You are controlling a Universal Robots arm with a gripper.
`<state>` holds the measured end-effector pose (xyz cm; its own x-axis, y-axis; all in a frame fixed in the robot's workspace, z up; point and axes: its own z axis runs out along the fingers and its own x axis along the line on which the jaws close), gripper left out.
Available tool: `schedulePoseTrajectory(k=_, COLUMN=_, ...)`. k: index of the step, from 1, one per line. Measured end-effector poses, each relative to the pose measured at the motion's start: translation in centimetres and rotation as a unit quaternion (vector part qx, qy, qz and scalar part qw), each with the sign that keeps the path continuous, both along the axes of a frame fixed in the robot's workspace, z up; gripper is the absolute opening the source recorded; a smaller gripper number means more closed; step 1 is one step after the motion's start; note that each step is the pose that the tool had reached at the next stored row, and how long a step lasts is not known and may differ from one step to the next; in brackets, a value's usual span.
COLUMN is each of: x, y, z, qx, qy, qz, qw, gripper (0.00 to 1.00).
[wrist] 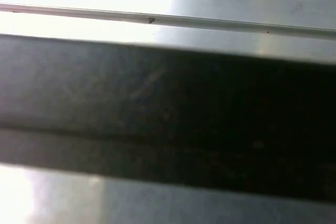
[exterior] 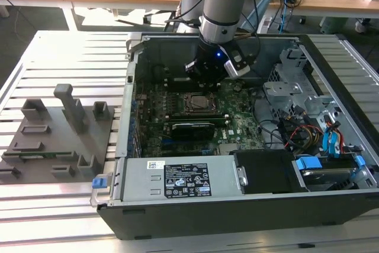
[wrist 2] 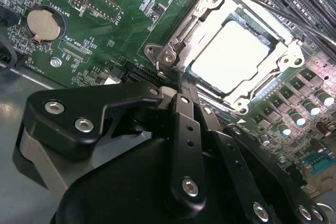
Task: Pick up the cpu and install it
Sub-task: 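Install the first cpu locking lever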
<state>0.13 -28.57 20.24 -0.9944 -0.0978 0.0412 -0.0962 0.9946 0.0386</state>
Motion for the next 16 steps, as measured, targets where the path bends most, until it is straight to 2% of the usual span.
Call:
schedulePoseTrajectory(k=8, x=0.04, y=-0.09, z=-0.09, qx=0.0003, qy=0.0001, qz=0.000, qw=1.0000, gripper=0.11)
schedulePoseTrajectory(k=11, x=0.03, y=-0.15, z=-0.12, qx=0.0076, qy=0.0006, qz=0.000, qw=1.0000, gripper=0.11)
schedulePoseTrajectory(k=12, x=0.03, y=-0.10, z=-0.21, qx=0.0142, qy=0.0005, qz=0.000, qw=0.9999, gripper=0.11)
schedulePoseTrajectory(k=13, x=0.05, y=-0.09, z=-0.25, qx=0.0176, qy=0.0001, qz=0.000, qw=0.9998, gripper=0.11)
schedulePoseTrajectory(k=14, x=0.07, y=-0.08, z=-0.27, qx=0.0246, qy=0.0002, qz=0.000, qw=0.9997, gripper=0.11)
schedulePoseTrajectory(k=15, x=0.05, y=-0.10, z=-0.25, qx=0.0285, qy=0.0003, qz=0.000, qw=0.9996, gripper=0.11)
schedulePoseTrajectory(k=16, x=0.06, y=-0.10, z=-0.26, qx=0.0294, qy=0.0003, qz=0.000, qw=0.9996, gripper=0.11)
